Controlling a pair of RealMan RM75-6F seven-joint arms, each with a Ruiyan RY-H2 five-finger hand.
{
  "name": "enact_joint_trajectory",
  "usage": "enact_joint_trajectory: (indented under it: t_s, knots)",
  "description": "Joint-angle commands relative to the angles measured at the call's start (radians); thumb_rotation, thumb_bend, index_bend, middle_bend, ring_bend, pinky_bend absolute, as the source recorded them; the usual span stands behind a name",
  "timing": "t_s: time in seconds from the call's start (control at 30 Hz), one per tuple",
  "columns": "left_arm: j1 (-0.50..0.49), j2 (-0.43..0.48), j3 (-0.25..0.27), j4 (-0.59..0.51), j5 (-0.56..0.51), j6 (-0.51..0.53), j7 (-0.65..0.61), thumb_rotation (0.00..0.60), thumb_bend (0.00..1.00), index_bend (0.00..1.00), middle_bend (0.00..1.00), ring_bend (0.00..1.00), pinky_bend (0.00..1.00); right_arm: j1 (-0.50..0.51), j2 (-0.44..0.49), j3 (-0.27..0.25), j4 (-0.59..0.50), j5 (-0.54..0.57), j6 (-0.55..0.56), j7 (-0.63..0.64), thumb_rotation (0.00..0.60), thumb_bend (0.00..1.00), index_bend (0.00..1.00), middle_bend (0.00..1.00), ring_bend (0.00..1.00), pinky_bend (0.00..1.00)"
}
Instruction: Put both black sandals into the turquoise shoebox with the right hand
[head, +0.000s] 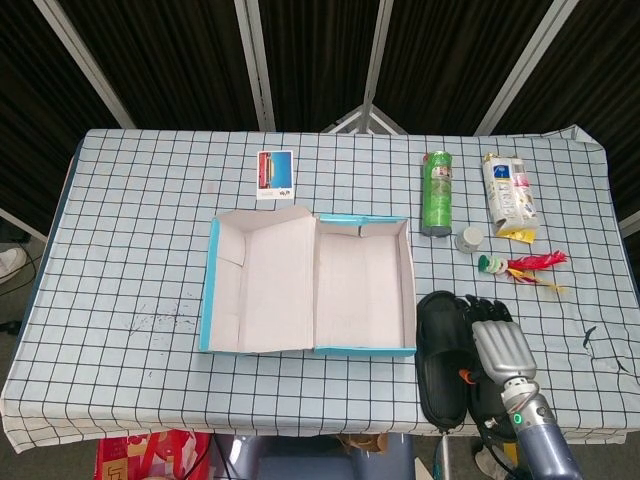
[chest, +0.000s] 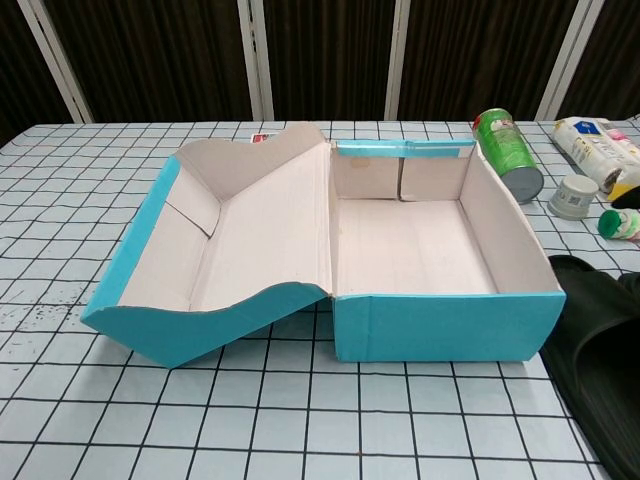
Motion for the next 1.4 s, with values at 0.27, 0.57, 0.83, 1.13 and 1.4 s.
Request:
enact_joint_trajectory:
  t_s: [0.27,0.57,0.83,1.13,1.4]
  knots:
    - [0.001,0.003,-0.004,0.001,-0.012,-0.003,0.0,0.6,0.37,0.1,0.03,0.0,0.09,0.098,-0.115,0.022,0.085,0.102,0.004,-0.029,0.6,0.16,0.0,0.05,0.04,0.0]
    - [0.0,0.006,-0.01,0.007,-0.028,-0.01,-0.008,0.6,0.37,0.1,0.03,0.0,0.09,0.151,-0.162,0.011,0.176,0.14,-0.029,-0.02,0.6,0.16,0.0,0.05,0.04,0.0]
    - [-0.002,0.003,-0.01,0.005,-0.03,-0.01,0.004,0.6,0.37,0.1,0.03,0.0,0.09,0.172,-0.175,-0.015,0.231,0.148,-0.062,0.019,0.6,0.16,0.0,0.05,0.04,0.0]
    - [-0.003,0.001,-0.012,0.005,-0.037,-0.013,0.013,0.6,0.37,0.1,0.03,0.0,0.09,0.207,-0.191,-0.028,0.28,0.17,-0.091,0.027,0.6,0.16,0.0,0.05,0.04,0.0]
    - [-0.003,0.001,-0.015,0.006,-0.043,-0.012,0.014,0.6,0.37,0.1,0.03,0.0,0.09,0.271,-0.2,-0.029,0.329,0.23,-0.127,-0.013,0.6,0.16,0.01,0.1,0.04,0.0]
